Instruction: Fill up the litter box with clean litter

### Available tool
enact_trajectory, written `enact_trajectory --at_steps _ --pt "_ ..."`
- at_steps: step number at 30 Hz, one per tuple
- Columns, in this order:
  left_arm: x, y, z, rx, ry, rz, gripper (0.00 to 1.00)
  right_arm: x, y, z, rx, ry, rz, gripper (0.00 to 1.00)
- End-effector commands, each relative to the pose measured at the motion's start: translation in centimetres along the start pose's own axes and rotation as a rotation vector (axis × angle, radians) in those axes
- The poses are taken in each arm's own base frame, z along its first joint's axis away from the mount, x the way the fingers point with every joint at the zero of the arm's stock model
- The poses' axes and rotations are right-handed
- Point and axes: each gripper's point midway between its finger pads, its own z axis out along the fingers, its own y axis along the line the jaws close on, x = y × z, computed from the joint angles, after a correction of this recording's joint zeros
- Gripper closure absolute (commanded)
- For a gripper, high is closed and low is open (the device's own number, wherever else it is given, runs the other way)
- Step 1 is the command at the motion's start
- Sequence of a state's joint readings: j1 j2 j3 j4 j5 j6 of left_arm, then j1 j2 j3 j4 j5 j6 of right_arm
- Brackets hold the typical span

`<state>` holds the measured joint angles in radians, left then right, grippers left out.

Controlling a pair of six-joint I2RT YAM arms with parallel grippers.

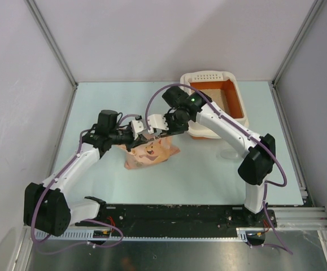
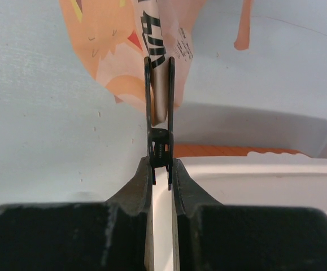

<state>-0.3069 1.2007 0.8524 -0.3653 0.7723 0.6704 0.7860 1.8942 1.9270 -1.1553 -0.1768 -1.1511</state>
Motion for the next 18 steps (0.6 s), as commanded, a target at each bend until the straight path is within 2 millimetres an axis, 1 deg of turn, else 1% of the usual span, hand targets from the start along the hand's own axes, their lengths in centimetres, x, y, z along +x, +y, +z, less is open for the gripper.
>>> enact_trajectory --at_steps 1,4,6,7,10,12,14,17,18 --pt "-0.2 -0.6 -0.3 0.012 -0.007 0.019 0.86 -1.5 -1.9 -3.1 0.112 -0.001 -0.021 1.0" --pt "0.0 -0.6 -0.3 0.007 -0.001 0.016 0.73 -1.3 -1.6 -3.4 0.087 -0.026 0.023 1.0" --pt "0.2 -0.6 -0.4 0.001 0.003 0.011 0.68 -1.3 -1.1 -3.1 0.071 -0.022 0.02 1.0" --pt "0.2 -0.6 -0.4 -0.001 0.003 0.006 0.65 -1.6 -1.0 -3.0 0.069 -0.026 0.01 1.0" --pt "-0.1 -0.6 -0.8 -0.015 -0.002 -0.006 0.61 -2.4 -0.8 -2.5 0.053 -0.045 -0.005 1.0" --pt "-0.1 -0.5 -1.0 -0.034 0.002 -0.011 0.58 -2.6 -0.8 -2.2 0.043 -0.043 -0.015 1.0" --pt "-0.1 -0.5 -1.4 -0.053 0.002 -0.015 0.55 -3.1 -1.1 -2.0 0.042 -0.049 -0.027 1.0" --pt "0.4 -0.4 -2.0 -0.087 0.012 -0.031 0.54 -3.6 -1.6 -1.7 0.045 -0.052 -0.038 1.0" --pt "0.9 -0.5 -2.1 -0.101 0.025 -0.045 0.54 -3.7 -1.6 -1.6 0.042 -0.053 -0.041 1.0"
